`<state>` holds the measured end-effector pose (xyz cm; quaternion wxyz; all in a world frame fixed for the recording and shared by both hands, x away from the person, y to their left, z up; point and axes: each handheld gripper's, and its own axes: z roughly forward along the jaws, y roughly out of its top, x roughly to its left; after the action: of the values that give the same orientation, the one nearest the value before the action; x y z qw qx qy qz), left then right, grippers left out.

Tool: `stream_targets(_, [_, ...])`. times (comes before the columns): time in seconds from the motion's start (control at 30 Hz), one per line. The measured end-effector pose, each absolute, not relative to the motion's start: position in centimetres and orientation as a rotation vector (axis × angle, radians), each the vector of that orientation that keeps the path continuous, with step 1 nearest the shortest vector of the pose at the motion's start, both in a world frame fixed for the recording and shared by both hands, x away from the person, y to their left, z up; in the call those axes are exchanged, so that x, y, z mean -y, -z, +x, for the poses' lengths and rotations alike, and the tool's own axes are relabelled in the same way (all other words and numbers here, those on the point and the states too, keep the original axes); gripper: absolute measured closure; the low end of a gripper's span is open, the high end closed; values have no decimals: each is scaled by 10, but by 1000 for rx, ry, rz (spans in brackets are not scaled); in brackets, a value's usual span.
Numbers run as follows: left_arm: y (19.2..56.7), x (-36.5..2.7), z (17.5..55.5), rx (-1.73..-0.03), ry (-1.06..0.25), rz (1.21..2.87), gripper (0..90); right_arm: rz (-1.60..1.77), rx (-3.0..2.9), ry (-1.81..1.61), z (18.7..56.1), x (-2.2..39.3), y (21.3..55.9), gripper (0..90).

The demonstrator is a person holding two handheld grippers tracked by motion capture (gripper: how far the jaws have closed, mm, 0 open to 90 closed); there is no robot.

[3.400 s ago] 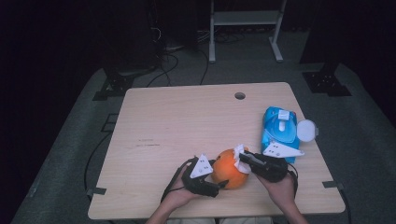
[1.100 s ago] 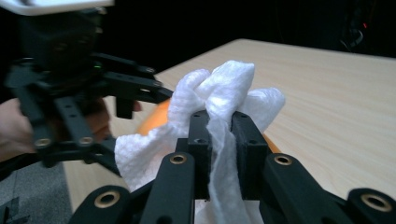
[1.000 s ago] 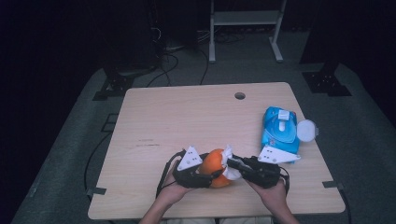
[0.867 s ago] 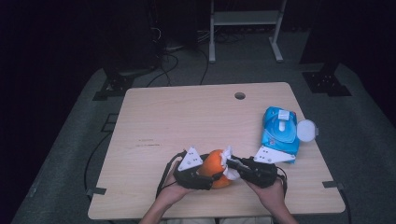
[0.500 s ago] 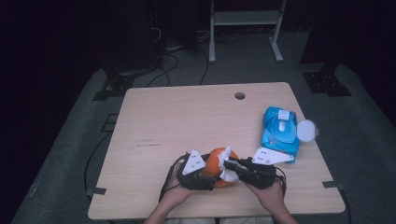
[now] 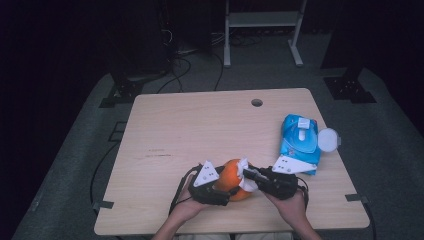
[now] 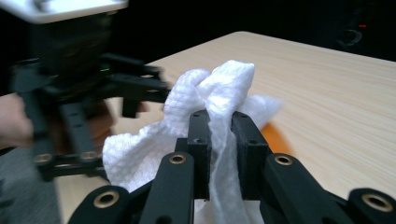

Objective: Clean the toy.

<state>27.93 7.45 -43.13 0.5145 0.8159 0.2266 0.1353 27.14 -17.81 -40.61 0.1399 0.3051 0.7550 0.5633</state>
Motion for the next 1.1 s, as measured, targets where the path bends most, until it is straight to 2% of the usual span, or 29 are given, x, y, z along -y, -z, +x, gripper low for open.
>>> stream_targets(0.17, [428,-72,279,-545,-324,1960,176,896,-2184,-1603,270,183,410,779])
stream_targets(0.4, [428,-72,280,-598,-363,1959,272,831,-2180,-1536,269,175,402,779])
stream_targets(0.6, [428,-73,284,-643,-337,1931,272,866,-2194,-1554,266,182,406,780])
stream_targets(0.73, [427,-69,279,-618,-347,1941,272,817,-2204,-1553,267,173,400,780])
stream_targets(0.93, [424,-70,278,-569,-339,1914,234,923,-2156,-1539,274,193,409,782])
stream_targets(1.1, [430,-67,278,-573,-365,1950,296,882,-2180,-1564,270,185,407,783])
